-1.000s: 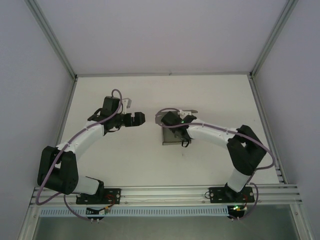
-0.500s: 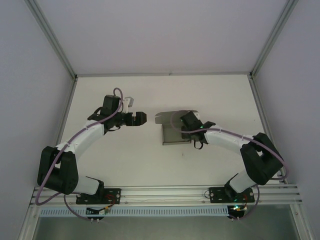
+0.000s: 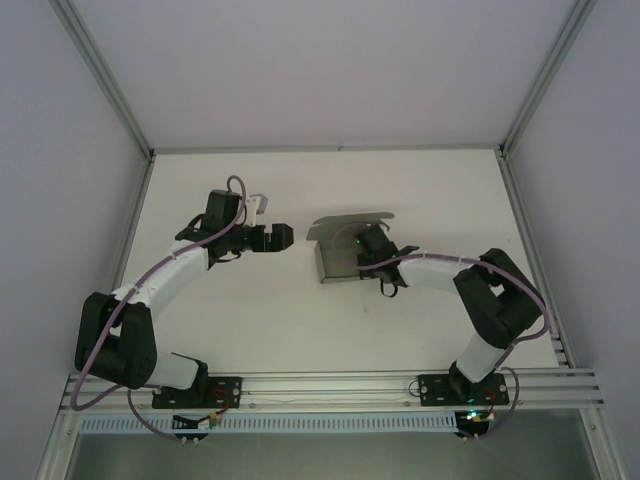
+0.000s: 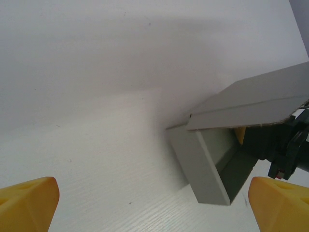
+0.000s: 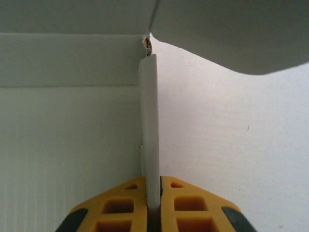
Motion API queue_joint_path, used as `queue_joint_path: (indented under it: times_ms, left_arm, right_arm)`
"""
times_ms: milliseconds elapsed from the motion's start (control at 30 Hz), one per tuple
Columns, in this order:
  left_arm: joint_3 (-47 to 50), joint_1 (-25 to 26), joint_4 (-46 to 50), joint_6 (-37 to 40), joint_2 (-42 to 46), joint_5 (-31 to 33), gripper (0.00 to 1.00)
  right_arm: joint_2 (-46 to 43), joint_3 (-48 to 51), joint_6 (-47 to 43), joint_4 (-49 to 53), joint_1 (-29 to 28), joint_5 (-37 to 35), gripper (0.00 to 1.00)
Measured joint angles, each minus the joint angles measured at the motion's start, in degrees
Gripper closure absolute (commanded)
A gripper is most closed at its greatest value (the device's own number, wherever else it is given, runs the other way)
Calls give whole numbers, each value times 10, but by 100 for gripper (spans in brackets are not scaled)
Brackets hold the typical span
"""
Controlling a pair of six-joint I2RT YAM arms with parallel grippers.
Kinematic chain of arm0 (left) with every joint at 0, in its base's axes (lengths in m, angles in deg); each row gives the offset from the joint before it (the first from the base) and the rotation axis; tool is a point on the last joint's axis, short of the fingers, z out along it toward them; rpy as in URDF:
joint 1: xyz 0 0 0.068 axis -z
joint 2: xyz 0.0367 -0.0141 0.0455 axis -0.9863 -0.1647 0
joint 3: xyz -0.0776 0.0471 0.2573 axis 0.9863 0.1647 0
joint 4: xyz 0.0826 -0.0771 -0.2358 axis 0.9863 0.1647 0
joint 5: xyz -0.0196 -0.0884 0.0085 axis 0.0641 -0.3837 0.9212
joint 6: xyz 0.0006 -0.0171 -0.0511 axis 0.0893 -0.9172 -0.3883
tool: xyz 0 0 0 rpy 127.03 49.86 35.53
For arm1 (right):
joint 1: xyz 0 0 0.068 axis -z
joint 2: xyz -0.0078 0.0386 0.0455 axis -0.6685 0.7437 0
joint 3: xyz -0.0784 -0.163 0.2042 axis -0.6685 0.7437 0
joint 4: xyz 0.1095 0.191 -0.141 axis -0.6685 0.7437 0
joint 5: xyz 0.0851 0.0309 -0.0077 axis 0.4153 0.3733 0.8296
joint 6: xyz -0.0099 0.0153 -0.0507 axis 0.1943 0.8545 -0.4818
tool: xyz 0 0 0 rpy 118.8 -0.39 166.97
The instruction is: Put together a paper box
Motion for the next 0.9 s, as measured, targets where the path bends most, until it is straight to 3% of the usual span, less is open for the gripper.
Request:
queue_joint_path:
  times_ms: [200, 567, 900]
  left_arm:
    - [0, 0, 0, 0, 0, 2, 0]
    - [-2, 7, 20, -2, -3, 33, 0]
    - [-17, 12, 45, -2, -9, 60, 0]
  right_arm:
    - [31, -40, 15, 25, 0, -30, 100]
    - [193, -270, 169, 303, -41, -188, 100]
    - [250, -333, 229, 447, -49, -259, 100]
